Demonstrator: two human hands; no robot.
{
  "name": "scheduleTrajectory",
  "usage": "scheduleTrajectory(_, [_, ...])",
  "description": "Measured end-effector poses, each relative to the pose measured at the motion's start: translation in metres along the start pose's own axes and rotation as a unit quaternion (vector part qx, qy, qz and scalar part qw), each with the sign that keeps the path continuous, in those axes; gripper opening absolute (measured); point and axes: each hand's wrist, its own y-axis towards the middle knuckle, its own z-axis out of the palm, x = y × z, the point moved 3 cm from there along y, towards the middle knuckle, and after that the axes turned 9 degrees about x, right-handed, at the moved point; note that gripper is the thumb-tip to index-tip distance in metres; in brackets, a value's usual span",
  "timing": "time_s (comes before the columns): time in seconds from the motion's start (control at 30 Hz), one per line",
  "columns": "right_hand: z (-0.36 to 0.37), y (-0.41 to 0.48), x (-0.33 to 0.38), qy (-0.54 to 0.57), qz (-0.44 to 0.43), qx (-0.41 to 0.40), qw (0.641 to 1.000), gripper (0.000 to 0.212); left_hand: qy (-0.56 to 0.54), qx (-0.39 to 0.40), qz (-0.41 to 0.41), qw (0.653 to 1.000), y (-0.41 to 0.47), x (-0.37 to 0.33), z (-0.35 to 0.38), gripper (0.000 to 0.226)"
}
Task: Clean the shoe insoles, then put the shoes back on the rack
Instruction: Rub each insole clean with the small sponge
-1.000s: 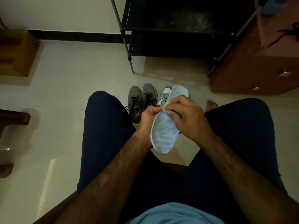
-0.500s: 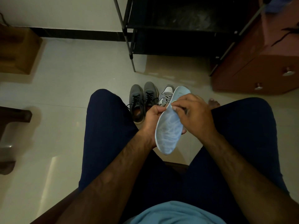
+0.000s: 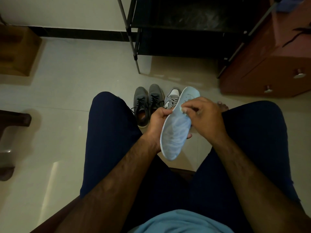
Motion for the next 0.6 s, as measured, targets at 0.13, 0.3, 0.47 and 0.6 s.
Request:
scheduleTrajectory(0.13, [-0.02,0.005,-0.014,0.185,0.088,-0.064,0.977,0.017,0.007,0.017,-0.012,1.0,0.0,0.001,0.001,0.048])
scheduleTrajectory(0.3, [-0.026,0.002,-0.025,0.225,0.128,-0.039,0.965,0.029,-0.028,0.039,-0.016,0.999,0.001,-0.001,0.0,0.07])
scheduleTrajectory(0.47, [-0.019,0.005,-0.02,0.12,0.104,-0.045,0.986,0.02,-0.035,0.074,-0.008,0.997,0.0,-0.002,0.003,0.058])
scheduleTrajectory(0.6, [-0.015,0.0,-0.011,0.132,0.087,-0.017,0.987,0.018,-0.054,0.063,-0.01,0.996,-0.001,0.0,0.001,0.063])
